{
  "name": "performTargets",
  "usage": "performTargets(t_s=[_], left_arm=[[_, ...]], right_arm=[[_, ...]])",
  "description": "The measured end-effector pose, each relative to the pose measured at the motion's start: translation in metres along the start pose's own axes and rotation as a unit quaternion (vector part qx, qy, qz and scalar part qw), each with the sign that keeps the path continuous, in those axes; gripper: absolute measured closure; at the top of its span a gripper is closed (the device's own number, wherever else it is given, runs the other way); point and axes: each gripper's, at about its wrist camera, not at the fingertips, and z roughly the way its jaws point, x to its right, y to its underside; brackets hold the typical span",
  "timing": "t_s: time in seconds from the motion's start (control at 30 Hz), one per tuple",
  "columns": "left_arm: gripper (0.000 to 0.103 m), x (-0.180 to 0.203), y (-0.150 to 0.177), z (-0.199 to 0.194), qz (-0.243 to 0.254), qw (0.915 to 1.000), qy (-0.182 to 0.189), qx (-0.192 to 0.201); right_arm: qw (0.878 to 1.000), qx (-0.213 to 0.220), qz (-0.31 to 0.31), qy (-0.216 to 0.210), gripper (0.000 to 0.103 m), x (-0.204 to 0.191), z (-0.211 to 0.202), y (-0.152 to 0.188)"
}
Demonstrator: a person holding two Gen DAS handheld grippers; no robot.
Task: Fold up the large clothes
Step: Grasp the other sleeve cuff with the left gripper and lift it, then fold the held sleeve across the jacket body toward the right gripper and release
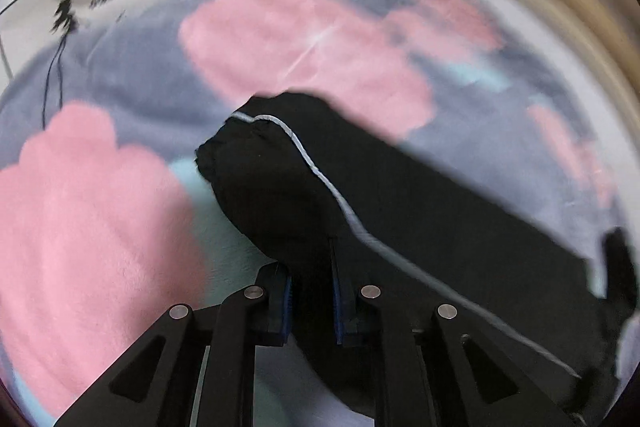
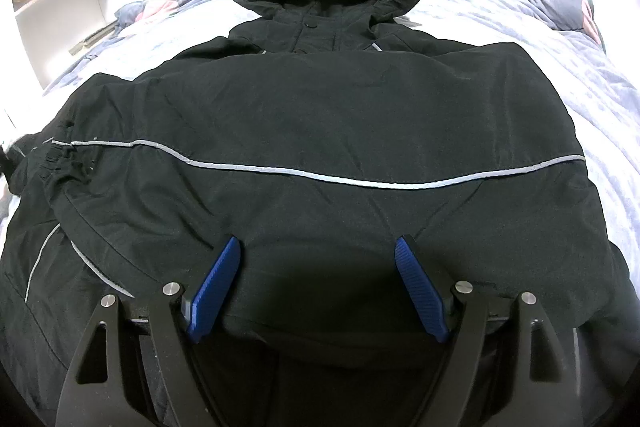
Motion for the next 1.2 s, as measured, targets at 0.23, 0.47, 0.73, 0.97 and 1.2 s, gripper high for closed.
performTargets(t_s=[0.23,0.47,0.73,0.97,1.2], left_arm=[[0.089,0.065,0.018,-0.11,0.093,0.9833,0.124,0.095],[0.089,0.181,0.089,-0.177,0.216,0.95,0.202,0.102],[0.089,0.302,0.188,-0.18,0.323,0.9119,0.25,0.039],[0.086,0.37,0.281,-0.155,0.4,0.8747,0.273,-0.027],[0.051,0.368,0.314,-0.123,0.386,0.8544,0.323,-0.131]], right_arm=[[1.0,0.0,-0.002,0.002,0.021,-0.002,-0.001,-0.001],[0.999,-0.019,0.01,-0.028,0.021,0.0,-0.024,-0.009],[0.999,0.009,0.011,-0.052,0.021,0.009,-0.079,-0.007],[0.997,0.006,0.046,-0.063,0.021,0.033,-0.091,0.002],[0.996,-0.009,0.063,-0.07,0.021,0.05,-0.09,0.009]])
